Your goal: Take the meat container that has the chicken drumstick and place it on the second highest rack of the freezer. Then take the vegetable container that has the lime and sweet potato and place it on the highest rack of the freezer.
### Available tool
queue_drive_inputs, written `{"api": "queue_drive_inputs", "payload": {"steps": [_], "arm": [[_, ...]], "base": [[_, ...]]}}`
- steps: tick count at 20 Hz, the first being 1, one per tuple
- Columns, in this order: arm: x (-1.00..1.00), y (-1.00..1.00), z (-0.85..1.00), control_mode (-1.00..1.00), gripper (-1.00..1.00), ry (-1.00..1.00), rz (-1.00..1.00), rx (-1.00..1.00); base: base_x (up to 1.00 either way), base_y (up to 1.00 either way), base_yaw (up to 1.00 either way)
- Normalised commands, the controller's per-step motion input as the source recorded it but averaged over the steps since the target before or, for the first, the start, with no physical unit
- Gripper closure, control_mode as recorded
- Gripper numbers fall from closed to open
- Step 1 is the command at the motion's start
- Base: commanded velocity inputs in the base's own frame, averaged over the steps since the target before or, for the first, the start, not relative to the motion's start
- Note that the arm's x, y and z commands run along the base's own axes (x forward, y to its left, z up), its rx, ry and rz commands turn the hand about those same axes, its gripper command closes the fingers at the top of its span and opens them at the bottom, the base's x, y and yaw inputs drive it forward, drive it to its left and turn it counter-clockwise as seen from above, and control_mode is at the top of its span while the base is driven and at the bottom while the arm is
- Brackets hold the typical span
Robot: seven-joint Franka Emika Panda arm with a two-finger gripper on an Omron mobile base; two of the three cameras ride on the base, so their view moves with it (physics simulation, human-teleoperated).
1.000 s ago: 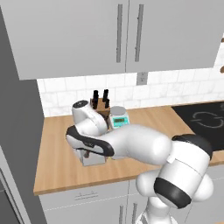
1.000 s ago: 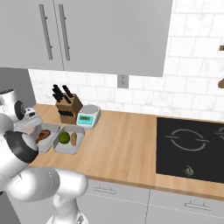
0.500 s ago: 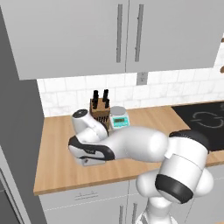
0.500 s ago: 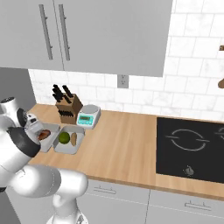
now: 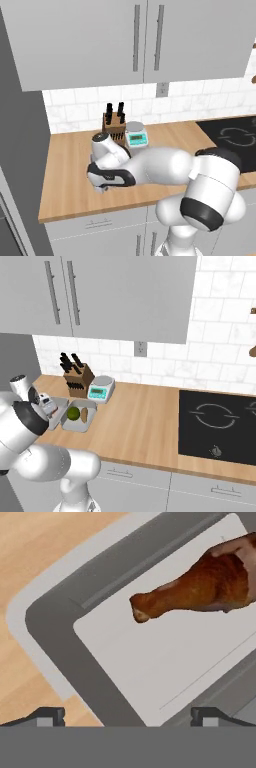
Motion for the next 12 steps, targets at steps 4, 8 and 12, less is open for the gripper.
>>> {"api": "queue_drive_inputs", "payload": {"steps": [4, 8, 12], "arm": [[0.0, 0.0, -0.26, -1.0, -1.0, -0.01, 0.0, 0.0], [0.0, 0.0, -0.31, -1.0, -1.0, 0.0, 0.01, 0.0], [0.01, 0.0, -0.26, -1.0, -1.0, 0.0, 0.03, 0.0]], "base": [[0.0, 0.0, 0.0], [0.0, 0.0, 0.0], [0.0, 0.0, 0.0]]}}
